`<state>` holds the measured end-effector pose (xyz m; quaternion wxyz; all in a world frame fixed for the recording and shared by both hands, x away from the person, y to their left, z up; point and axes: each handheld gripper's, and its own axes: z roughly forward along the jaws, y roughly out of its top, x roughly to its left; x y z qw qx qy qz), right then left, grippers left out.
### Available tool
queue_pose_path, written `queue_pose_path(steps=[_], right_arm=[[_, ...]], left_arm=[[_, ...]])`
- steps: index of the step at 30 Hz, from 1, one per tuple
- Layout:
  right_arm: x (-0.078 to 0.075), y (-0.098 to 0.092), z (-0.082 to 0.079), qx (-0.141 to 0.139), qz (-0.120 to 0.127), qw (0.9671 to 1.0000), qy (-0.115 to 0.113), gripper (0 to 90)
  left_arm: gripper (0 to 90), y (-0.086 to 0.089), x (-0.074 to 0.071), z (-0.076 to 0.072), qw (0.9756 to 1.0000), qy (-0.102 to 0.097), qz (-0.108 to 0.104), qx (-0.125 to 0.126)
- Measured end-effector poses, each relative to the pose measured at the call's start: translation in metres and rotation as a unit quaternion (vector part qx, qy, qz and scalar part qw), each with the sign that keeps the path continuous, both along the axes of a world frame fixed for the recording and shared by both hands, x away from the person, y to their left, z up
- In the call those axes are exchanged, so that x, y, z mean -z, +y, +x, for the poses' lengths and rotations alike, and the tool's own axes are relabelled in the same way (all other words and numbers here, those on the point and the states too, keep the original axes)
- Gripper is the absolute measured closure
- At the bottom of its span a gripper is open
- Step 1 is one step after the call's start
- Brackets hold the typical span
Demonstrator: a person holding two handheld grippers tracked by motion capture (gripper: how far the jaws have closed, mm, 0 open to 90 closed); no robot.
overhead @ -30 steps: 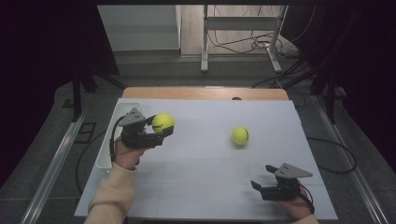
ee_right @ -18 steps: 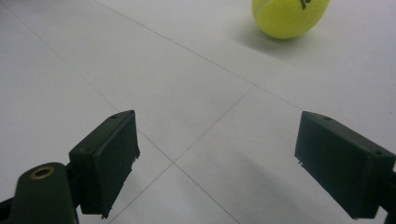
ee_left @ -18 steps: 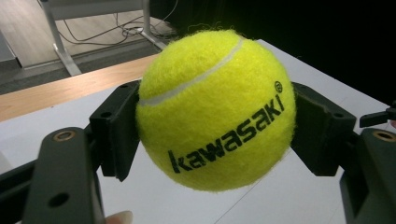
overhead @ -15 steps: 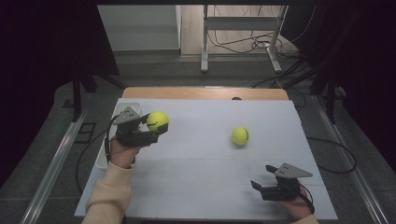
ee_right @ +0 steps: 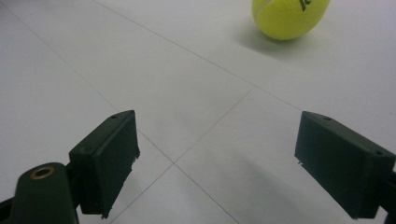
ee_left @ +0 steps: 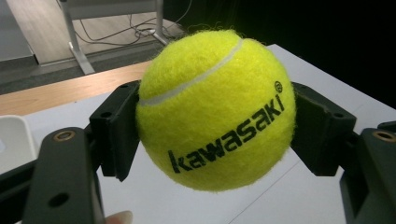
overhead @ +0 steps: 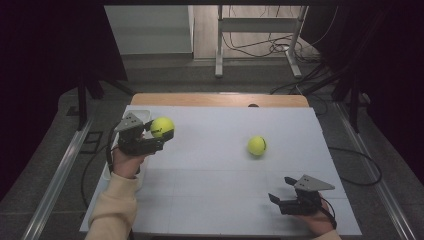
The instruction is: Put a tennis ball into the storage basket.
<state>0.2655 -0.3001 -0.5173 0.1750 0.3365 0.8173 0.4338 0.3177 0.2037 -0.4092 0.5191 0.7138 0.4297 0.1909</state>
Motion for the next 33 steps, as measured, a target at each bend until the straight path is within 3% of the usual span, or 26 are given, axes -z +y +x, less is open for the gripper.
queue_pose_path(steps=[17, 28, 33], right_arm=[[0.000, 0.001, 0.000, -0.001, 0.004, 1.0000, 0.001, 13.7], [-0.001, -0.001, -0.001, -0.003, 0.014, 0.9999, -0.001, 13.7], [-0.002, 0.000, -0.001, -0.010, 0.014, 0.9999, -0.004, 13.7]], left_arm=[[26.3, 0.018, 0.003, 0.002, 0.9995, 0.006, 0.000, -0.031], [26.3, 0.040, 0.003, 0.007, 0.9972, 0.023, -0.007, -0.071], [26.3, 0.044, 0.003, 0.014, 0.9959, 0.036, 0.002, -0.083]])
